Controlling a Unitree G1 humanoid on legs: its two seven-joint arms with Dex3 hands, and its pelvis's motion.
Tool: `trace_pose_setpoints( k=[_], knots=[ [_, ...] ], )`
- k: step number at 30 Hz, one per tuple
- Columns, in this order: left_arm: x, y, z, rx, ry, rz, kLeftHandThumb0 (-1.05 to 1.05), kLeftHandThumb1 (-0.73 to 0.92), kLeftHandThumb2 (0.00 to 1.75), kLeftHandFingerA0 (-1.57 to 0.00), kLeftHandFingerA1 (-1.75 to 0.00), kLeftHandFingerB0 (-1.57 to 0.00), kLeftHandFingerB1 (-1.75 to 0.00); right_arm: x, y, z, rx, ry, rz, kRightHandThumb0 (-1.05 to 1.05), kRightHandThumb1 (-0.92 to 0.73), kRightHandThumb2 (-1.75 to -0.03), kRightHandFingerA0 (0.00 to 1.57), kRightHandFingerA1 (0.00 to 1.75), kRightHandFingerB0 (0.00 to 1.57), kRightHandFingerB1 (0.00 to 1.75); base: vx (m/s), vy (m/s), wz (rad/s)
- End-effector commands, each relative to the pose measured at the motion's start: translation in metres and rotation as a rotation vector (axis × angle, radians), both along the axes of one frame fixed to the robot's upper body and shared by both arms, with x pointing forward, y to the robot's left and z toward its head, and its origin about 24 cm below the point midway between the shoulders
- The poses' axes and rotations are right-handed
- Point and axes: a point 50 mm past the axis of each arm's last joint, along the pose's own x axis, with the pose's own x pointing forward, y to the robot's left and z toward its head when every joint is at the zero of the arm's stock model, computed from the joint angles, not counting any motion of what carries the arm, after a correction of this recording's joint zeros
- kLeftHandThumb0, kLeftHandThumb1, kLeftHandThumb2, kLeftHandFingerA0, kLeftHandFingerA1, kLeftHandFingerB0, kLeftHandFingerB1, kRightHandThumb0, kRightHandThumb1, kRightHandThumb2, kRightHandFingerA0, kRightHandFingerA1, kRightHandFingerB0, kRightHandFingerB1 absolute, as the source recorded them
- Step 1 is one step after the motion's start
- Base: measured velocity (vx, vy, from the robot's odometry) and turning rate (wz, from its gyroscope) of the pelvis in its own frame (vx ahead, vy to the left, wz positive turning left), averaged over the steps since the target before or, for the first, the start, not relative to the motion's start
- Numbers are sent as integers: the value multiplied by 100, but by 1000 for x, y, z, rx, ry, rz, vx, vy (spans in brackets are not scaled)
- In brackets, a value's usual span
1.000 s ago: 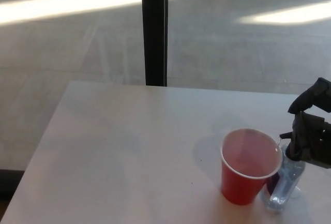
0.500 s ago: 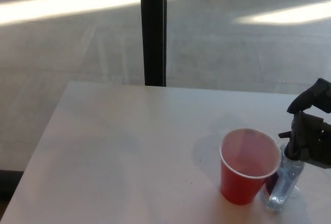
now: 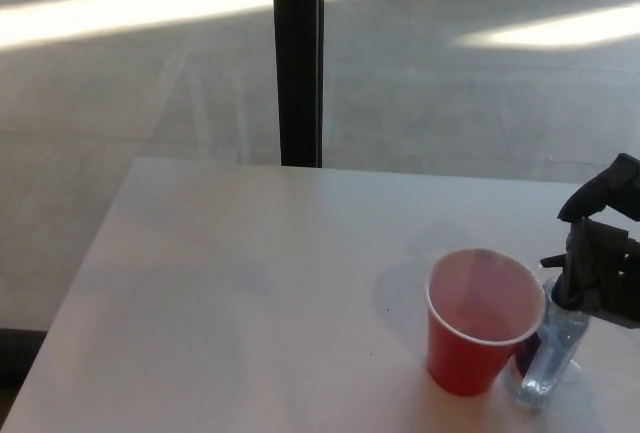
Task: The robot uses its right hand fist to press the hand soap kept in the middle of the table to get liquid hand soap out
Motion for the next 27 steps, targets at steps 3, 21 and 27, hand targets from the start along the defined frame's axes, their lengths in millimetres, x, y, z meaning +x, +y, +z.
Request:
trace_pose_setpoints(
  k=[3, 21, 27],
  knots=[
    [-2, 10, 8, 40, 7, -2, -31, 41, 102, -68, -89, -50, -77, 1, -16, -28, -9, 221, -12, -23, -63, -113, 102, 175, 63, 170, 0, 0, 0],
    [-8, 10, 6, 38, 33, -12, -32, 44, 99, -71, -91, -52, -77, 12, -40, 120, 157, -124, -58, -28, -62, -111, 100, 175, 75, 142, 0, 0, 0],
    [-8, 11, 6, 45, 45, -12, -33, 43, 99, -66, -87, -51, -76, -13, -101, 162, 284, -206, -221, -32, -54, -116, 106, 175, 80, 132, 0, 0, 0]
  ],
)
